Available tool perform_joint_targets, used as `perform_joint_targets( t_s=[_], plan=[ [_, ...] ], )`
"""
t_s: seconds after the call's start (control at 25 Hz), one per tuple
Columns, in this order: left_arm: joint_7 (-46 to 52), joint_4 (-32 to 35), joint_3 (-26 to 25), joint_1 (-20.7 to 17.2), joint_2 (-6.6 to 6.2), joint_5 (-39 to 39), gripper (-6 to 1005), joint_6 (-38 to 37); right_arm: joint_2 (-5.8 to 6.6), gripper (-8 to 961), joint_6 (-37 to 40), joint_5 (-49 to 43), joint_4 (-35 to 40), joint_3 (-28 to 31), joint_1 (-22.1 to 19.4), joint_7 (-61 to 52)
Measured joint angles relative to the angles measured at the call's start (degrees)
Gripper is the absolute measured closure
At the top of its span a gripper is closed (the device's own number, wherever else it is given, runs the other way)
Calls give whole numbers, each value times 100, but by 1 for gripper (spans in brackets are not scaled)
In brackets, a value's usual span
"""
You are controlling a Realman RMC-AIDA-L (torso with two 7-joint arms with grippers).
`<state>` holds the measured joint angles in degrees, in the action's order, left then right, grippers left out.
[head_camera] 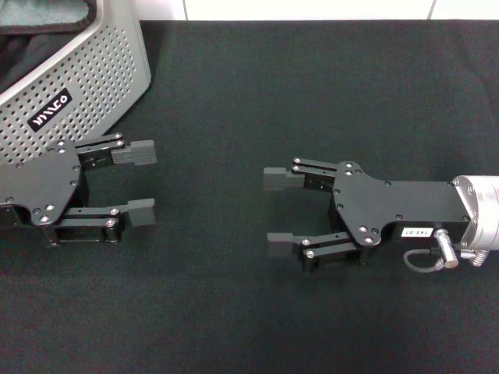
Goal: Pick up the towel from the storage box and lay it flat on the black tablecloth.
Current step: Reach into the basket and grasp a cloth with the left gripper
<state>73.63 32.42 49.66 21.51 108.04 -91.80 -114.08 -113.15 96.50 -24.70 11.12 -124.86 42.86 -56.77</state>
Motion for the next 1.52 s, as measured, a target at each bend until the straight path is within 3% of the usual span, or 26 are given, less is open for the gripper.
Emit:
perform_joint_targets(
  t_s=[0.52, 0.56, 0.6, 0.68, 0.8, 0.92, 0.96, 1.08, 1.24, 1.36, 1.52],
  plan=[
    [250, 228, -96, 69, 14, 59, 180, 1, -55, 69, -37, -7, -29, 147, -25, 66],
    [836, 743, -327, 126, 98, 110, 181, 0, -56, 69, -78, -19, -34, 193, -50, 79],
    [836, 743, -327, 126, 98, 110, 181, 0, -54, 69, -114, -26, -32, 228, -77, 84],
    [1630, 1671, -599, 153, 250, 107, 183, 34, -43, 69, -192, -36, -11, 262, -117, 93],
    [2515, 3598, -889, 160, 507, -145, 186, 447, -36, 69, -300, -29, -36, 264, -156, 108],
    [2988, 5486, -906, 256, 647, -1042, 189, 1219, -49, 70, -408, -13, -51, 271, -233, 150],
    [3108, 6224, -858, 386, 721, -1841, 190, 1577, -58, 70, -439, -7, -51, 277, -269, 176],
    [3122, 7017, -700, 631, 898, -3170, 193, 1960, -69, 70, -491, -6, -51, 361, -377, 231],
    [3082, 7547, -185, 860, 1143, -4950, 255, 2534, -77, 70, -521, -4, -53, 499, -523, 293],
    [3158, 7611, 300, 904, 1154, -5917, 297, 2765, -76, 70, -527, -9, -58, 590, -613, 338],
    [3208, 7628, 506, 893, 1163, -6403, 300, 2778, -76, 71, -535, 0, -64, 595, -652, 370]
  ],
)
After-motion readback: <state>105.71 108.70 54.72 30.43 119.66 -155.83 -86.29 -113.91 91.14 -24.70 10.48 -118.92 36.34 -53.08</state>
